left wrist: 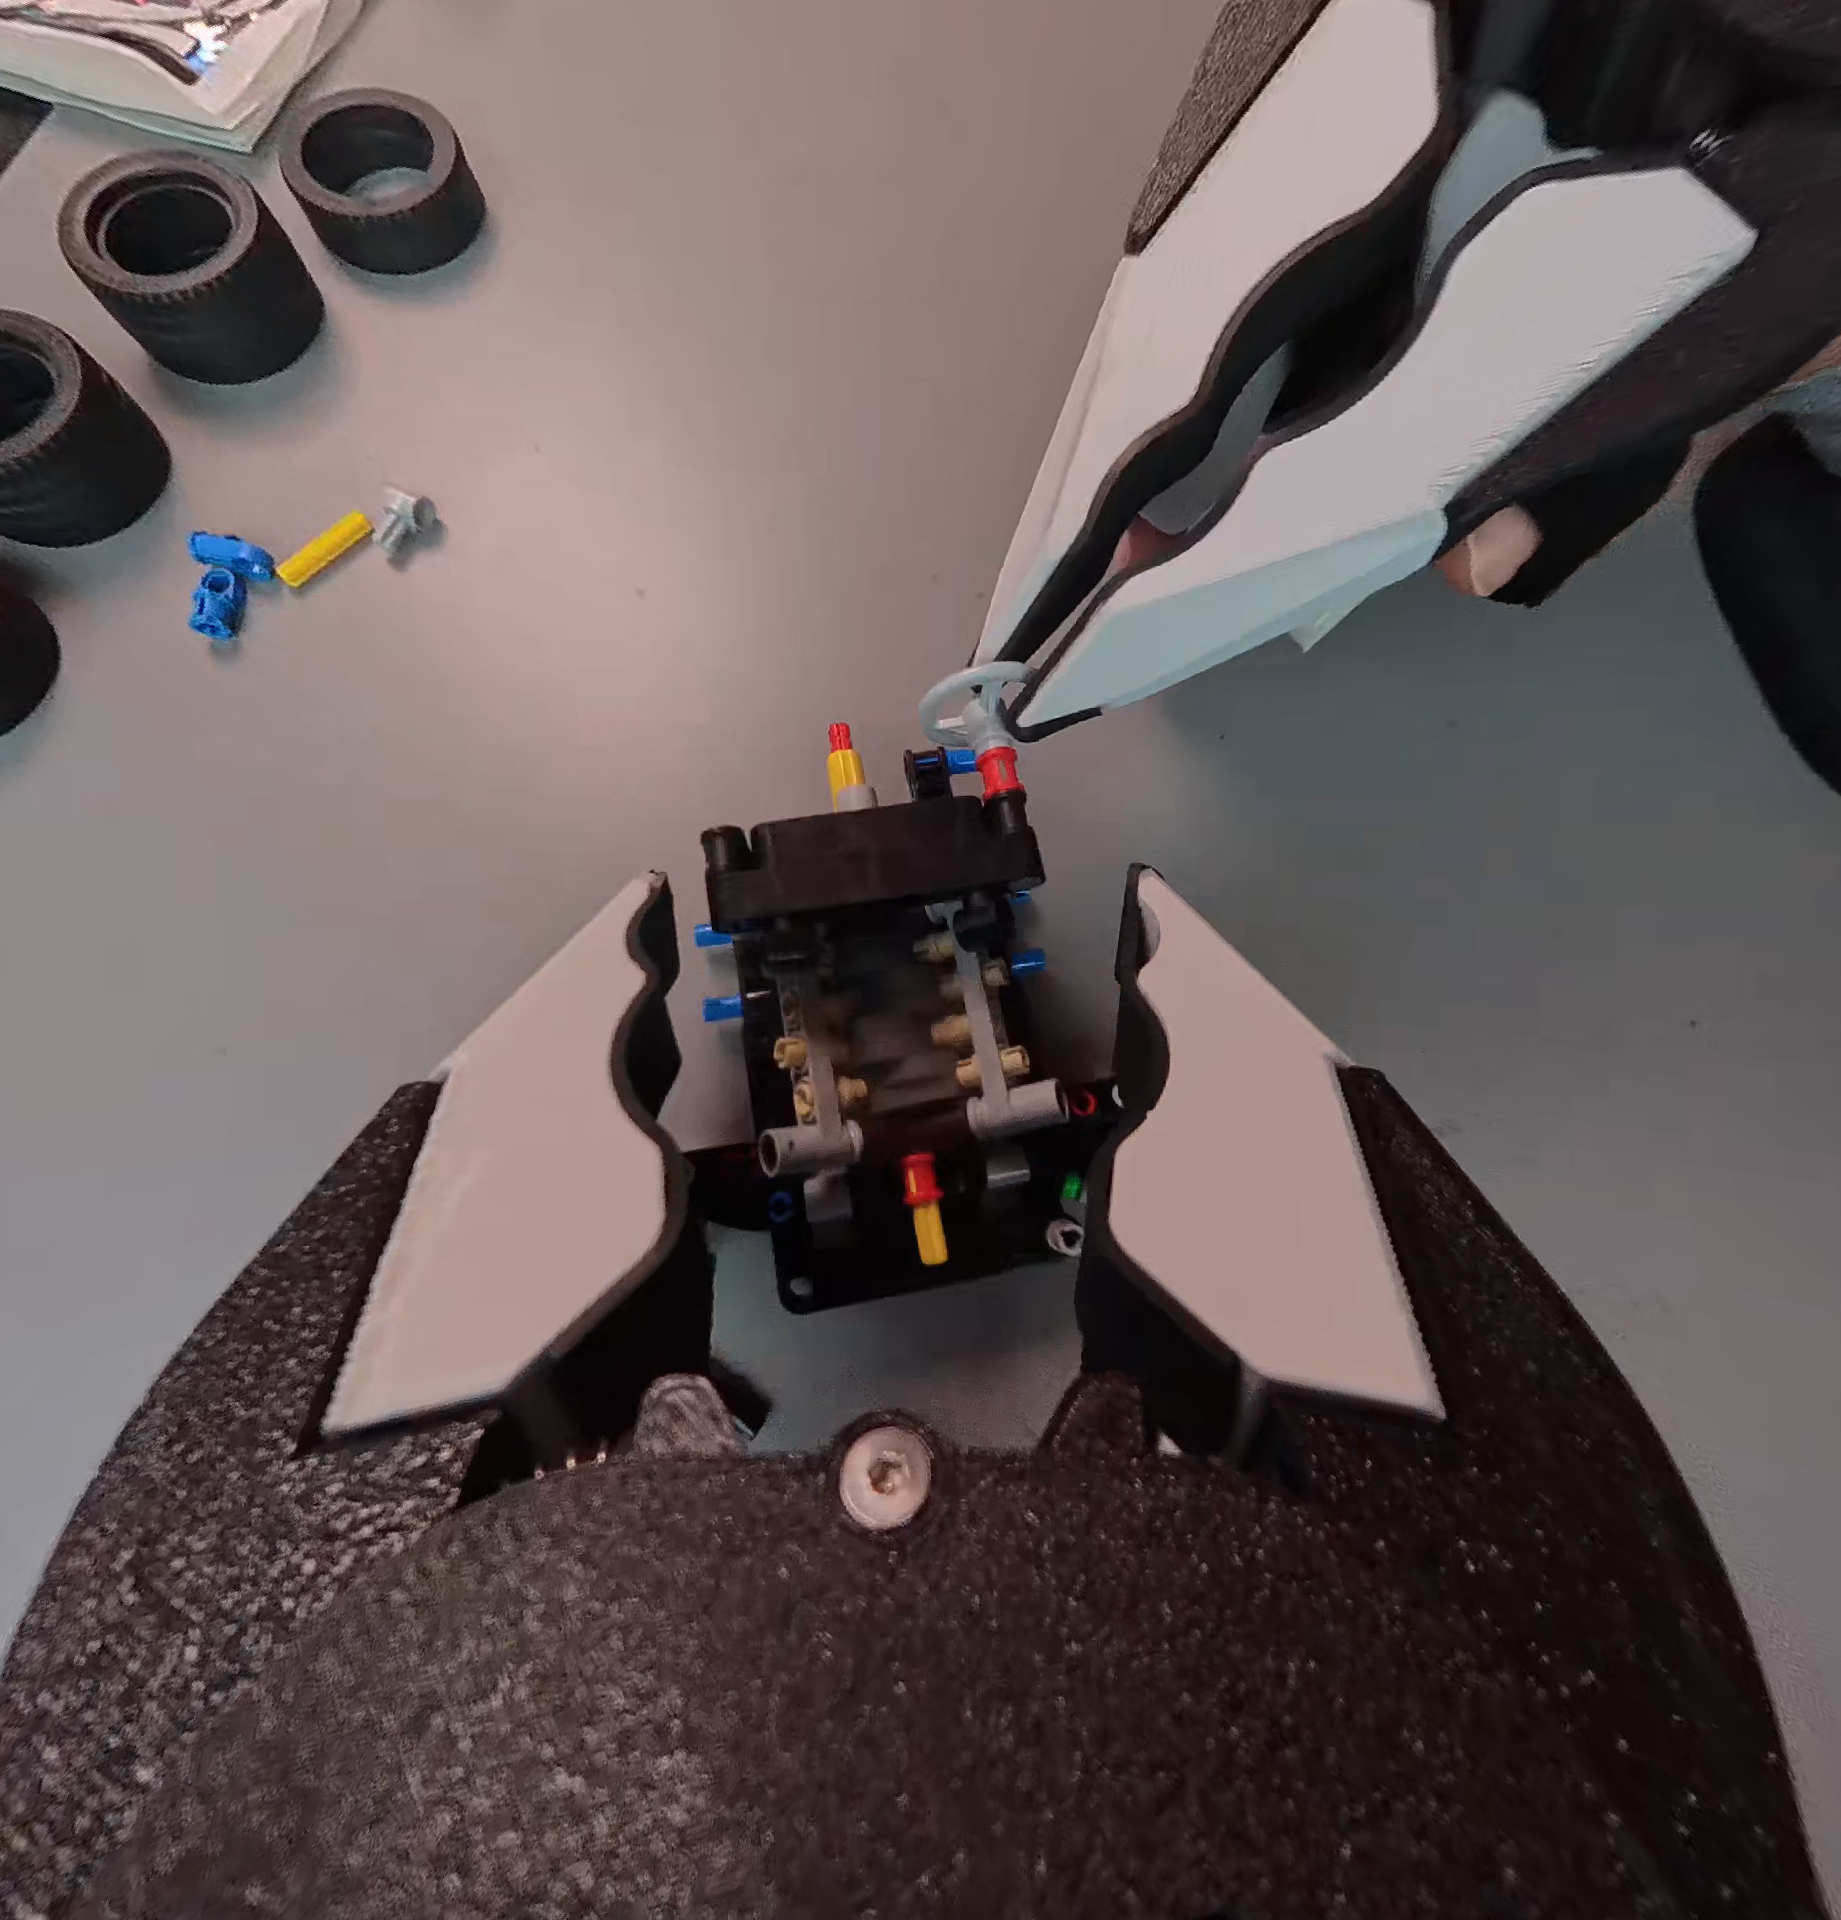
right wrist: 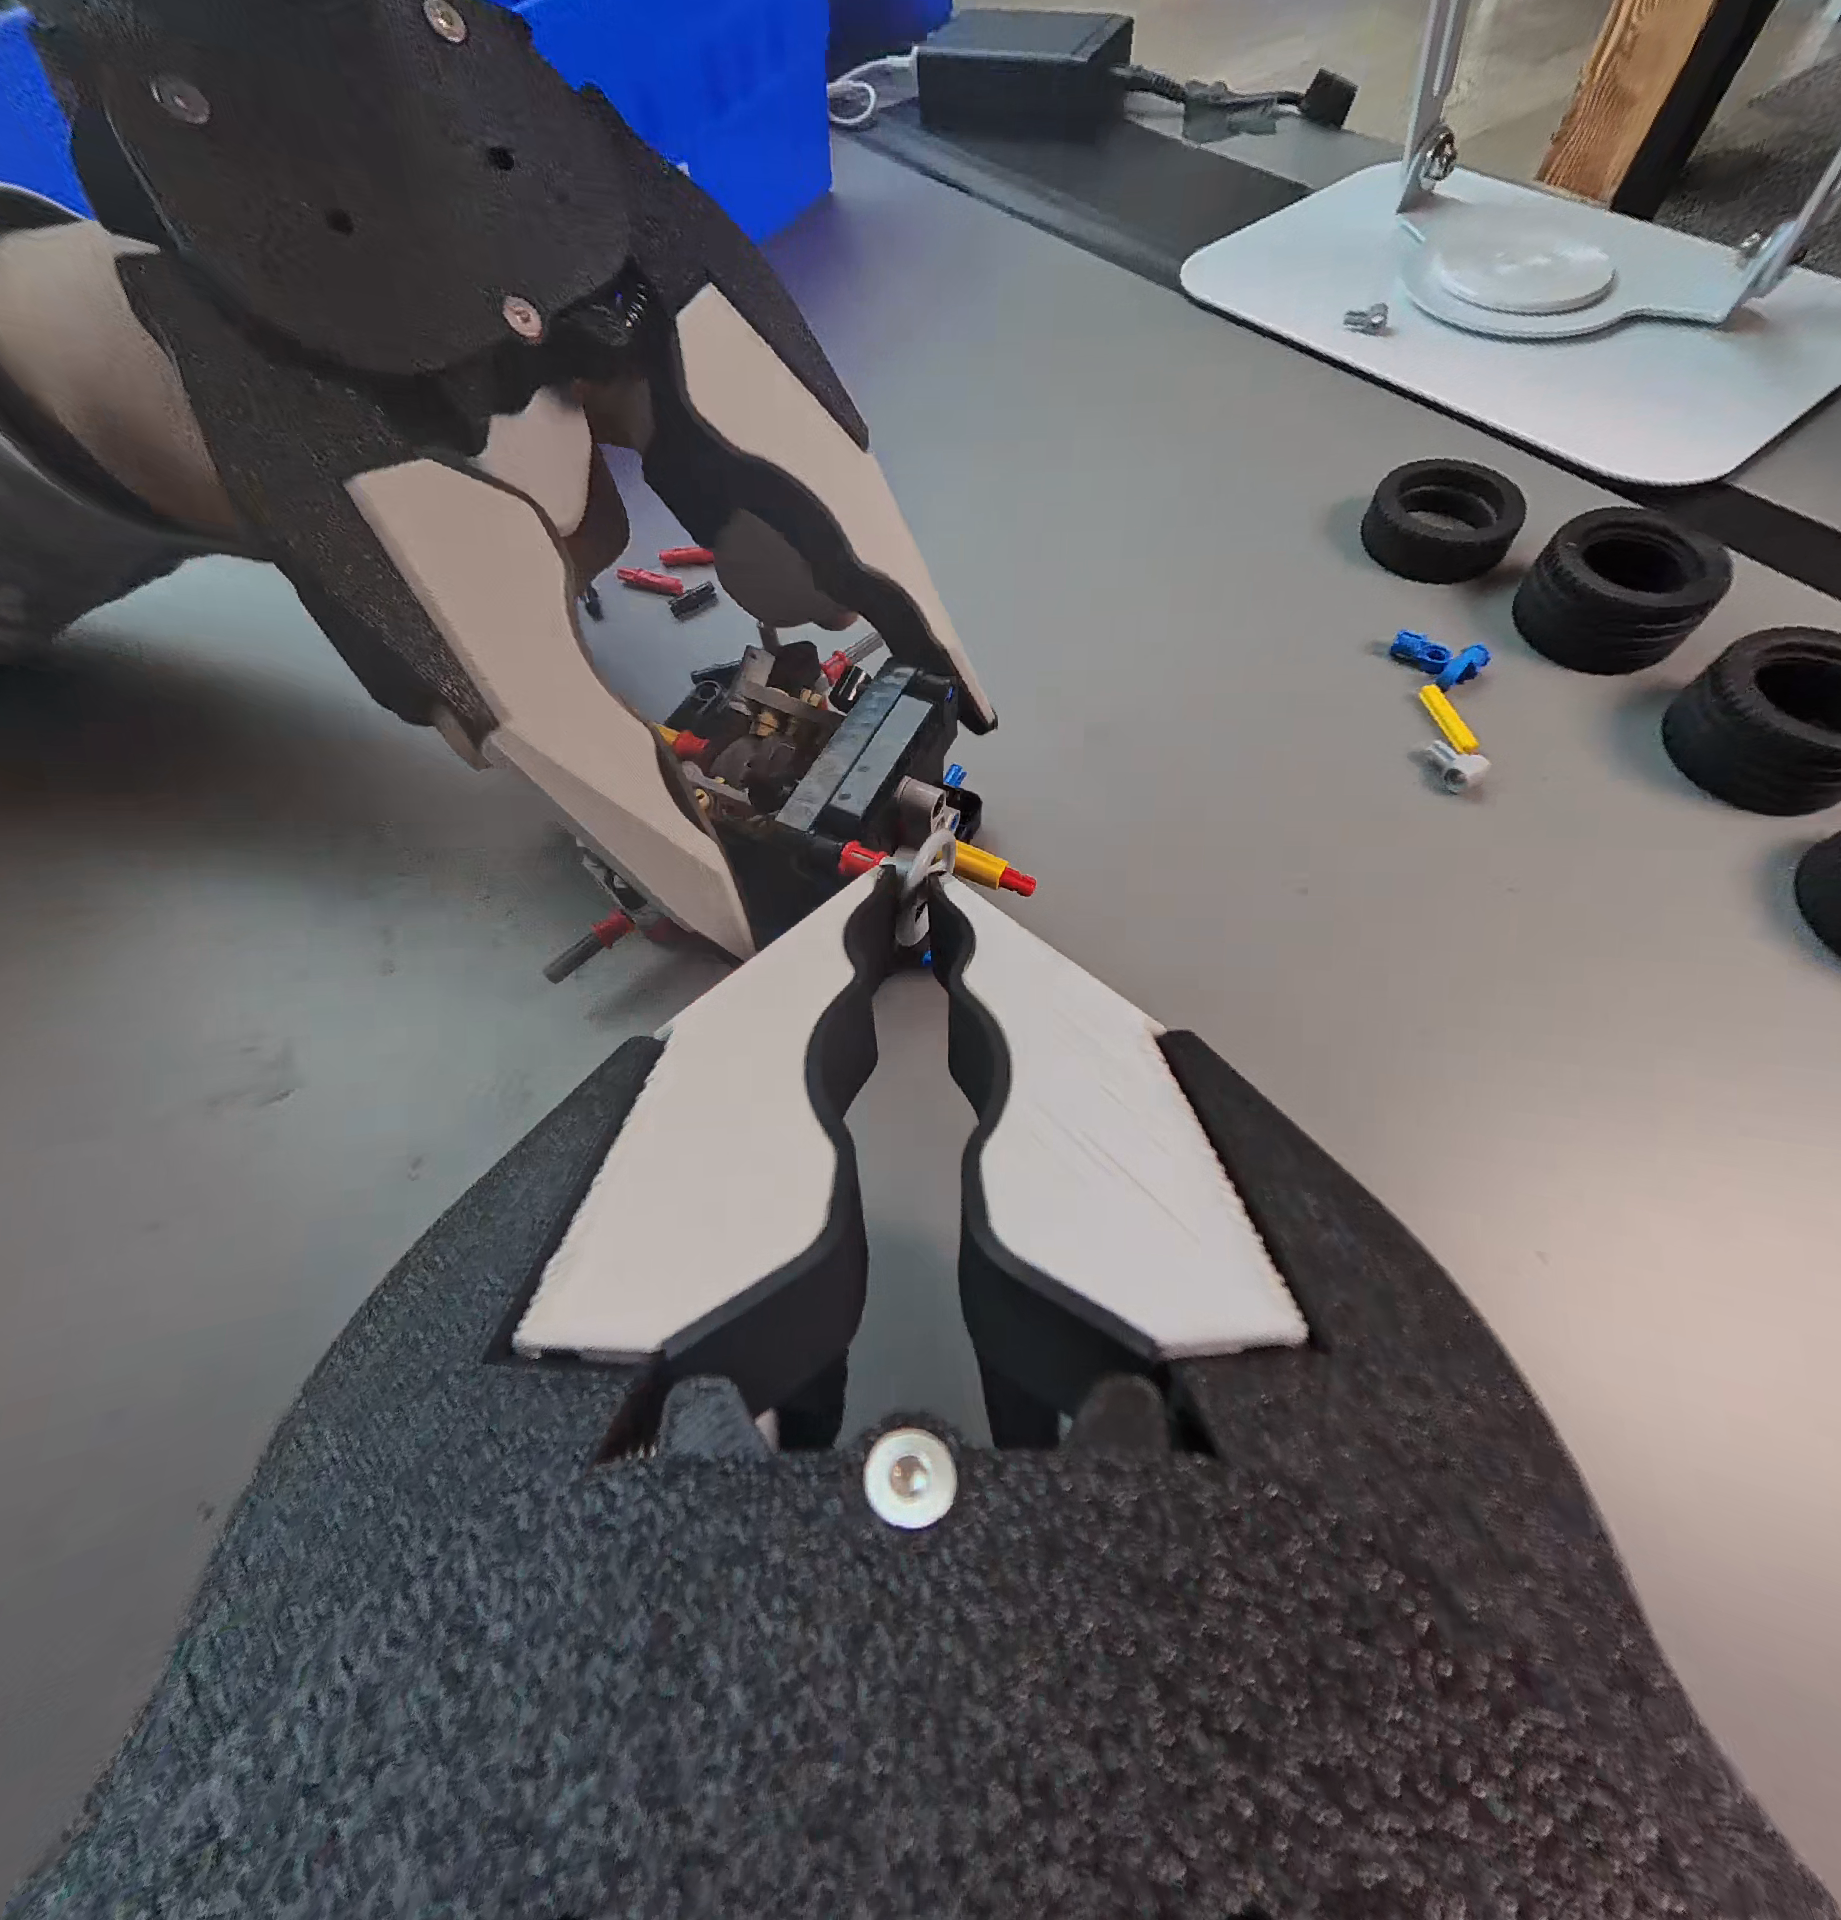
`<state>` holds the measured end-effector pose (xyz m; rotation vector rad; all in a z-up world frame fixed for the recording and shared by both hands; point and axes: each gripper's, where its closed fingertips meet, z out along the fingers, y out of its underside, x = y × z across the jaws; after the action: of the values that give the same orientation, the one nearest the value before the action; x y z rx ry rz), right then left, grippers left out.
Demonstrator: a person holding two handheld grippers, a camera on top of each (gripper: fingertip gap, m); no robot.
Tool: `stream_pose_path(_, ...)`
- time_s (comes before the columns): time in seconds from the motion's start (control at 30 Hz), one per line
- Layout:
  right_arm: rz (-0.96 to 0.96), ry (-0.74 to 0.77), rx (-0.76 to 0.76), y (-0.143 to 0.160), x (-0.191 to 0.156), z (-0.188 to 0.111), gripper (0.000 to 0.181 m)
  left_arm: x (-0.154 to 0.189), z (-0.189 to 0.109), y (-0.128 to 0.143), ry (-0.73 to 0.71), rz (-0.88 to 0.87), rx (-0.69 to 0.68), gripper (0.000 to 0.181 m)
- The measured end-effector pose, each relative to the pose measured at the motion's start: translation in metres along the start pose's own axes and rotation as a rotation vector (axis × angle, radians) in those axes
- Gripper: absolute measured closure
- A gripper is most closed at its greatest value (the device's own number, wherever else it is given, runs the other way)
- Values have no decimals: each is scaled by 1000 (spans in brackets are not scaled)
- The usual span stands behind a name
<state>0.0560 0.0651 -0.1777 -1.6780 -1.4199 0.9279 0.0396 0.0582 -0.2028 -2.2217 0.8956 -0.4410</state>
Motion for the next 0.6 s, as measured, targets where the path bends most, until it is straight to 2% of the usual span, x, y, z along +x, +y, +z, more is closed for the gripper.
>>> stream_pose_path(0.03,-13,11,-1,-1,-3,2,177,-1,2,7,-18,8,-39,102)
stream_pose_path(0.2,9,71,-1,-4,-4,7,179,-6,-2,18,-111,12,-76,115)
stream_pose_path(0.3,-51,287,-20,-1,34,-2,179,-1,-4,20,-77,-23,-59,118)
stream_pose_path(0.4,133,193,77,-10,37,-12,179,-2,-6,21,-97,-32,-51,120)
stream_pose_path(0.43,132,199,80,-10,40,-14,179,-2,-6,21,-94,-32,-49,120)
stream_pose_path(0.6,41,113,-131,17,25,-10,179,-1,-6,21,-77,-20,-52,119)
